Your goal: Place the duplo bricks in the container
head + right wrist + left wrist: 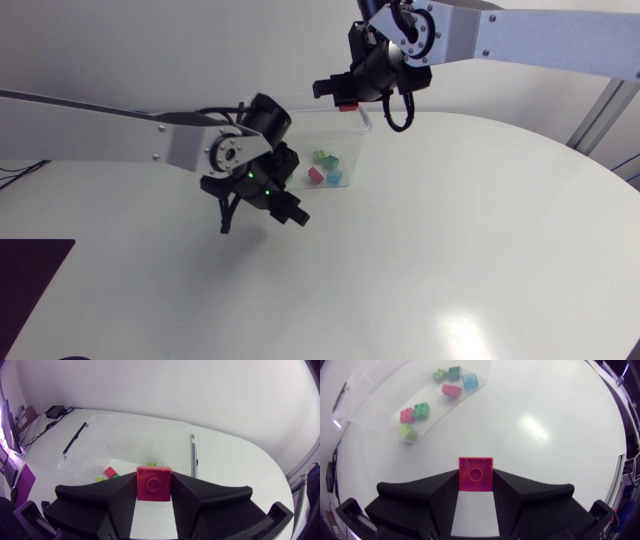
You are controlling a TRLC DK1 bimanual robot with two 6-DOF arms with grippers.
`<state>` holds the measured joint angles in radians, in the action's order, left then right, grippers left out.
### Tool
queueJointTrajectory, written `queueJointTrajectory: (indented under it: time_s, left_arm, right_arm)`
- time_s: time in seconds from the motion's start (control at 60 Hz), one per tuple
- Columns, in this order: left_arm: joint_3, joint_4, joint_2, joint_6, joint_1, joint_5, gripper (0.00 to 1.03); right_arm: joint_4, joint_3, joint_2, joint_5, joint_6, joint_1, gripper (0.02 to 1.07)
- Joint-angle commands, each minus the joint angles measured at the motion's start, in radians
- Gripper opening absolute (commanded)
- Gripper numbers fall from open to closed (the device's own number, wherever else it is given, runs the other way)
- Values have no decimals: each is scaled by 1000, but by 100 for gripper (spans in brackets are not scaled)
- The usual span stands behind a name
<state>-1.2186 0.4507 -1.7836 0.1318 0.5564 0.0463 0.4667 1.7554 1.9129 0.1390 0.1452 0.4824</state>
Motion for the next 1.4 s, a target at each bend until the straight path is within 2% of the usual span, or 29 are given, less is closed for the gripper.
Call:
queueJointTrajectory:
  time_s: [0.0,0.2,0.267,0.317,0.4,0.433,0.55,0.7,0.833,0.967,0.983,1.017,1.083,1.133,1.217,1.383]
  left_arm:
    - [37,19,95,11,-19,4,20]
    - [30,28,207,11,-56,13,21]
    - [16,28,233,9,-69,17,21]
    - [2,26,250,11,-76,20,21]
    - [-30,16,271,11,-99,23,21]
    - [-44,6,279,11,-107,23,21]
    - [-101,-44,280,2,-141,23,22]
    - [-165,-118,239,-11,-165,23,22]
    - [-259,-130,124,-21,-174,23,24]
    - [-357,-207,-27,-35,-179,29,25]
    - [-366,-210,-40,-38,-181,29,26]
    - [-403,-210,-82,-46,-185,29,37]
    - [-472,-205,-165,-57,-194,29,85]
    - [-499,-193,-194,-55,-194,32,99]
    - [-510,-152,-183,-50,-188,33,99]
    - [-446,-116,-33,-46,-181,59,99]
  right_arm:
    - [-7,52,49,8,-16,-7,28]
    - [0,121,132,8,-21,-15,29]
    - [12,170,176,8,-24,-21,36]
    - [41,223,218,10,-24,-24,52]
    - [92,300,275,13,-22,-30,97]
    - [102,316,282,14,-21,-33,102]
    - [113,299,242,22,-19,-34,102]
    - [110,185,103,28,-35,-34,102]
    - [110,23,-57,27,-55,-36,102]
    - [101,-198,-255,24,-73,-30,102]
    - [101,-212,-265,24,-75,-30,102]
    - [101,-257,-302,20,-79,-27,102]
    - [101,-343,-374,17,-95,-21,102]
    - [101,-396,-423,17,-99,-16,102]
    - [109,-459,-491,16,-105,-10,102]
    - [112,-534,-592,16,-122,-13,102]
